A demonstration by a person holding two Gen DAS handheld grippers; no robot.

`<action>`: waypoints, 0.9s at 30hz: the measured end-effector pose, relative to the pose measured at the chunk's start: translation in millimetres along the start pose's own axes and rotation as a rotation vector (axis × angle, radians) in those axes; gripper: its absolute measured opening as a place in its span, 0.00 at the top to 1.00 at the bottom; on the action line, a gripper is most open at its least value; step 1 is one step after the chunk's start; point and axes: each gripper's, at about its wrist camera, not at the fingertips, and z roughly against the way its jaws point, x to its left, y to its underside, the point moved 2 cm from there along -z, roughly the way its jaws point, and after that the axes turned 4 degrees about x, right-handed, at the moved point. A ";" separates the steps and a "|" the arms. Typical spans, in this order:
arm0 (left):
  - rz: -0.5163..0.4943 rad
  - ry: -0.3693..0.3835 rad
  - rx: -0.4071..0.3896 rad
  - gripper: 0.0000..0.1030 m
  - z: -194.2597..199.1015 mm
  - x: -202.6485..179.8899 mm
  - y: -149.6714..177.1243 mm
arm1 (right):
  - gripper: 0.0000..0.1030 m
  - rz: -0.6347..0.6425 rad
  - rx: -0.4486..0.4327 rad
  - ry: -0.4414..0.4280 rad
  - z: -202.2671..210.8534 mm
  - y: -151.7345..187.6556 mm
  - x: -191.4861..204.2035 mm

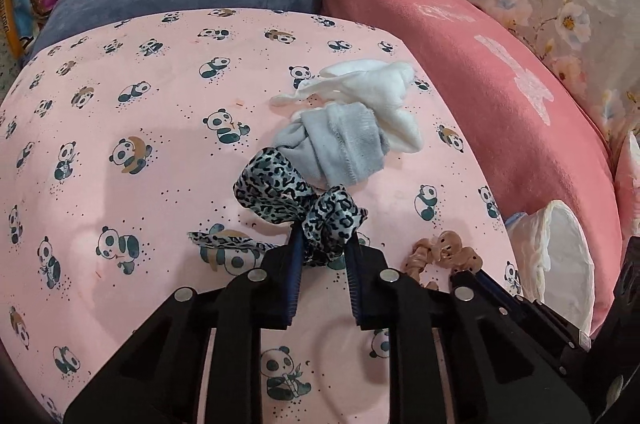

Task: Organize soft objects
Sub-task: 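Grasp the leopard-print scrunchie with the left tool while the right tool grasps the tan scrunchie, then carry both scrunchies in both tools over the bin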

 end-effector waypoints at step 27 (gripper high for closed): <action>-0.242 0.090 -0.075 0.81 70.1 -149.3 30.2 | 0.90 -0.154 -0.240 -0.017 152.3 10.8 -83.9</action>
